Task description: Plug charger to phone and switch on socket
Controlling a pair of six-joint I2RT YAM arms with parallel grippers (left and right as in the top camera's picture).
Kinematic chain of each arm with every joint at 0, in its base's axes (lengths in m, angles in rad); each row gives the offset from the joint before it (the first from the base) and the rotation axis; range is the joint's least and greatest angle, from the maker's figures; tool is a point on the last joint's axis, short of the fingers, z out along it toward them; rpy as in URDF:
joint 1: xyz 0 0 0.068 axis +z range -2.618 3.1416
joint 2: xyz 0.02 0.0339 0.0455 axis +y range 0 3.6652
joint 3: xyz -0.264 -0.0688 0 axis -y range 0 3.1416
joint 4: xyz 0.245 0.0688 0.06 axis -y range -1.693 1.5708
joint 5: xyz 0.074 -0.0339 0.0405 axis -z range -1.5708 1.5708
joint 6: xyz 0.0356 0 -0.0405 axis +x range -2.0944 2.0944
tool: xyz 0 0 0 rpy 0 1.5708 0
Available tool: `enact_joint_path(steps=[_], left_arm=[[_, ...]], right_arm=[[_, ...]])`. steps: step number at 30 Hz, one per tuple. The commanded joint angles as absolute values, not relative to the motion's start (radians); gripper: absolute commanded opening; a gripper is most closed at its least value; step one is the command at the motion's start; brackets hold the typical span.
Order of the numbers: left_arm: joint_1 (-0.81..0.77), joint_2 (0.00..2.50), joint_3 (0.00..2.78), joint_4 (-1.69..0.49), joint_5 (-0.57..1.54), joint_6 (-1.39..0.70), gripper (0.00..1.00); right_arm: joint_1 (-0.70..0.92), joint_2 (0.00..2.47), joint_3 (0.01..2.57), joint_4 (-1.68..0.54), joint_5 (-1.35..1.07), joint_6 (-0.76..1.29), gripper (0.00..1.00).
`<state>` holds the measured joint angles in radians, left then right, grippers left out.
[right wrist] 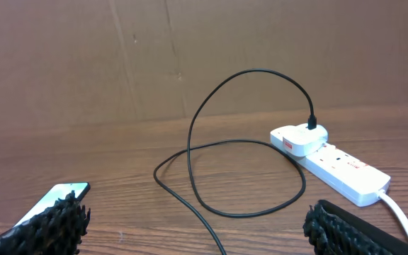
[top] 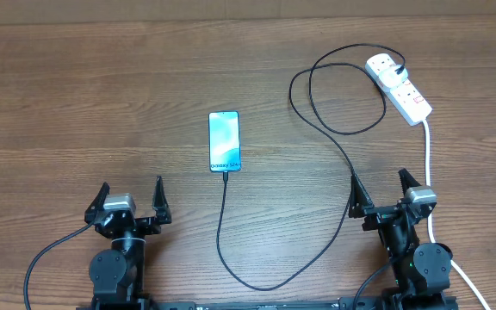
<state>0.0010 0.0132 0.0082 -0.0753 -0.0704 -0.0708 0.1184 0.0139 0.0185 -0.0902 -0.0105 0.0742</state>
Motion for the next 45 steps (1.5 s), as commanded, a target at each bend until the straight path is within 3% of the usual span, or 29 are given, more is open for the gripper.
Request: enact_joint_path(steps=[1,45], left_arm=[[0.006,0.003,0.006,-0.078,-0.051,-0.044,1.0],[0.006,0.004,0.006,-0.078,-0.026,-0.052,1.0]], right_arm=[[0.117,0.003,0.008,-0.084,-0.001,0.07,1.0],[0.117,0.003,0.008,-0.084,-0.001,0.07,1.0]])
